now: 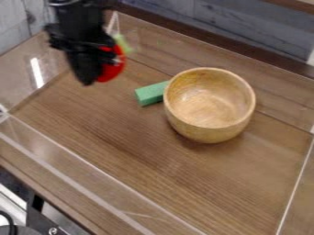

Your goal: Move the red object to the left side of the table

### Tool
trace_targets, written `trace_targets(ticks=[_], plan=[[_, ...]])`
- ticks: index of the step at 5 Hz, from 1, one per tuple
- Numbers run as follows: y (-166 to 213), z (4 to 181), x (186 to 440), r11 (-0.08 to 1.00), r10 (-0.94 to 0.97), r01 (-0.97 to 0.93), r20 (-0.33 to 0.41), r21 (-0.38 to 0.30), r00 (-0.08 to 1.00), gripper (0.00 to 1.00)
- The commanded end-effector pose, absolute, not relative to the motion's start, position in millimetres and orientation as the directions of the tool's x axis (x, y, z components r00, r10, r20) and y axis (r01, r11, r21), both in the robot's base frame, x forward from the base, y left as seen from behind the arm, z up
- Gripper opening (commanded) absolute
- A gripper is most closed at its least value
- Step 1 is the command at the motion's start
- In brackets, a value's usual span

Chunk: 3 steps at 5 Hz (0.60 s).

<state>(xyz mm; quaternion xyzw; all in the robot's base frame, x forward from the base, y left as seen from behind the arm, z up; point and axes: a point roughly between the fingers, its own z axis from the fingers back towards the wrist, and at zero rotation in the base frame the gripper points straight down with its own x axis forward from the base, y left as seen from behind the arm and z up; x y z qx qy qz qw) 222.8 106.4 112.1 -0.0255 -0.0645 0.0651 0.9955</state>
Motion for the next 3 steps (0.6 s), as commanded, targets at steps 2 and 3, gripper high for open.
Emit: trace_targets(ticks=[2, 3], plan=[[167.7, 114.2, 251.5, 0.962, 0.273, -0.274, 0.134, -0.013, 0.953, 0.0], [187.5, 103.3, 262.4, 0.955, 0.297, -0.298, 0.11, -0.006, 0.949, 0.0]])
